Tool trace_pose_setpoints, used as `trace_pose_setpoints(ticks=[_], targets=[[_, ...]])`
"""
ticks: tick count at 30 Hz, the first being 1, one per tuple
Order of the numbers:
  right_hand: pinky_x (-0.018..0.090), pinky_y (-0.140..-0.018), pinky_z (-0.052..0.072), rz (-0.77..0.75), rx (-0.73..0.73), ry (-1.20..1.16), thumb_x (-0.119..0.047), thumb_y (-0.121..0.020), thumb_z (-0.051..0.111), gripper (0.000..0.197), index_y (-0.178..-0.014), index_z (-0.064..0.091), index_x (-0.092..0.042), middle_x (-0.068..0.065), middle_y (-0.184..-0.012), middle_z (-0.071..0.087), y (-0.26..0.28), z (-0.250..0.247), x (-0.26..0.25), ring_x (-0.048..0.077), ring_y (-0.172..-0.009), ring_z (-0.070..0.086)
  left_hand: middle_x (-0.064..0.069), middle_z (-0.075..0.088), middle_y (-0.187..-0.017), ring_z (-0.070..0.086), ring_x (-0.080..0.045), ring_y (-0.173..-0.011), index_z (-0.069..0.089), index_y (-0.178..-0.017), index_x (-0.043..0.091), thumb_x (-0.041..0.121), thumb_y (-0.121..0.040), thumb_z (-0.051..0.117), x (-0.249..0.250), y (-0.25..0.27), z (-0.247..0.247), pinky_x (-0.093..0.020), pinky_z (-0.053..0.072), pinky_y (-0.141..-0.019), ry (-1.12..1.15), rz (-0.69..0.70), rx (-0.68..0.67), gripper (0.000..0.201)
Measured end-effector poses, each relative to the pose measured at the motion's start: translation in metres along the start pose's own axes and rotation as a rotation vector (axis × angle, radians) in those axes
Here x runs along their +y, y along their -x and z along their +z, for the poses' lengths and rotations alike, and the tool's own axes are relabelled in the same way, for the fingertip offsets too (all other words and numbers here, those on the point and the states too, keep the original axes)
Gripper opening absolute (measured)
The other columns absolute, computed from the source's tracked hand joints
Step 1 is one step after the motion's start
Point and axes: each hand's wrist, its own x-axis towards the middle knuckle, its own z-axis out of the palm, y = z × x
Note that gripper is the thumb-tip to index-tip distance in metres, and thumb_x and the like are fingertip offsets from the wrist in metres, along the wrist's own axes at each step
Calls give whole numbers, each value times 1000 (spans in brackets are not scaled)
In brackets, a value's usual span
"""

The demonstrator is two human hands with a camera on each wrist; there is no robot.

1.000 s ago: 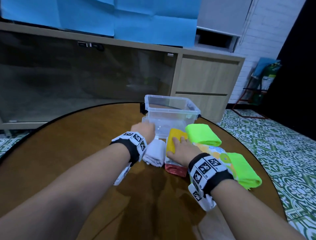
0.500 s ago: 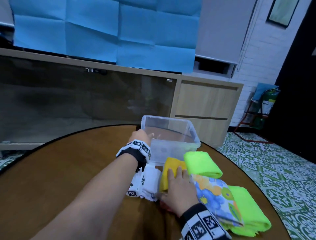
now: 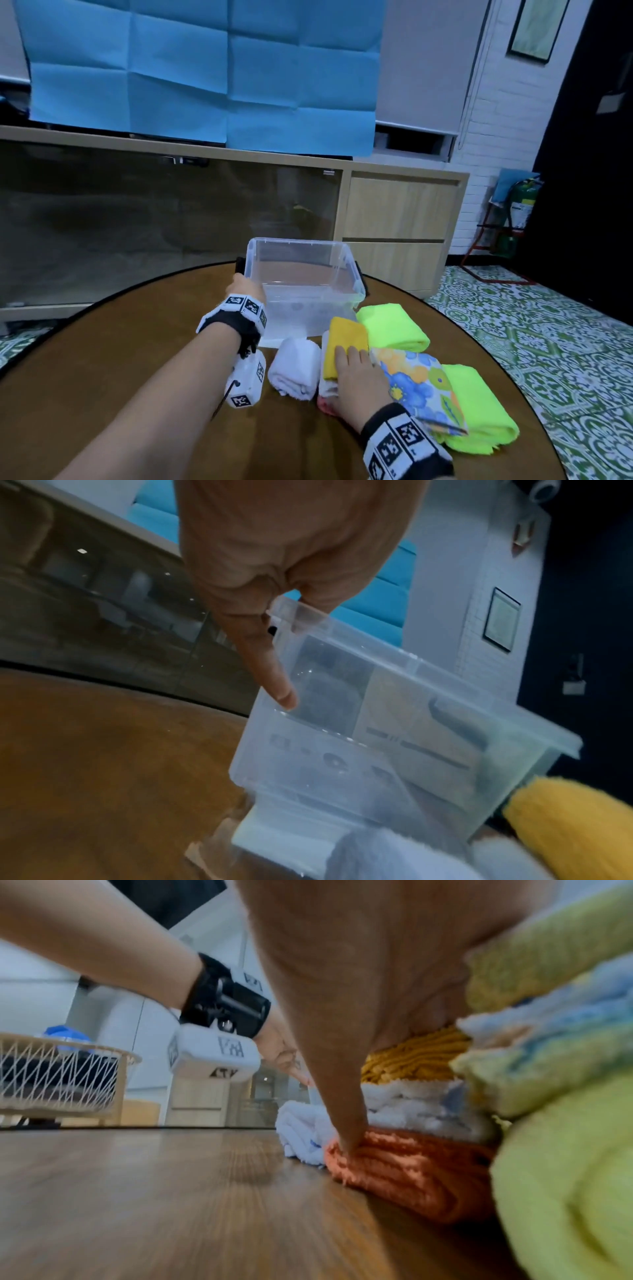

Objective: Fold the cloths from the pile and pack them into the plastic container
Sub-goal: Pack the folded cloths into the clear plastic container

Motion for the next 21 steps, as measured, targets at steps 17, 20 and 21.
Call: trace_pose_setpoints(ticks=[17,20,21], targets=[[43,-103,29,-6,-121,215,-57,-88,46,65,-139,34,-19,12,-139,36,6,-48,3,31,-129,32,-25,65,-69,65,-24,-49,55,-91,-13,23,-98,38,-90,57,-164,-32,54,-57,18,59,-156,41],[42,-103,32,12,-148,206,-49,-91,47,60,-139,34,-15,11,-139,38,12,-53,-6,30,-129,36,-30,68,-77,69,-34,-67,58,-91,-14,23,-98,41,-113,75,-166,-42,56,-68,-37,35,-222,41],[42,-103,34,21,-159,189,-45,-93,47,59,-140,32,-14,10,-139,39,15,-54,-8,29,-129,37,-29,68,-76,69,-35,-67,58,-91,-14,22,-98,42,-119,79,-166,-42,57,-67,-43,22,-233,40]])
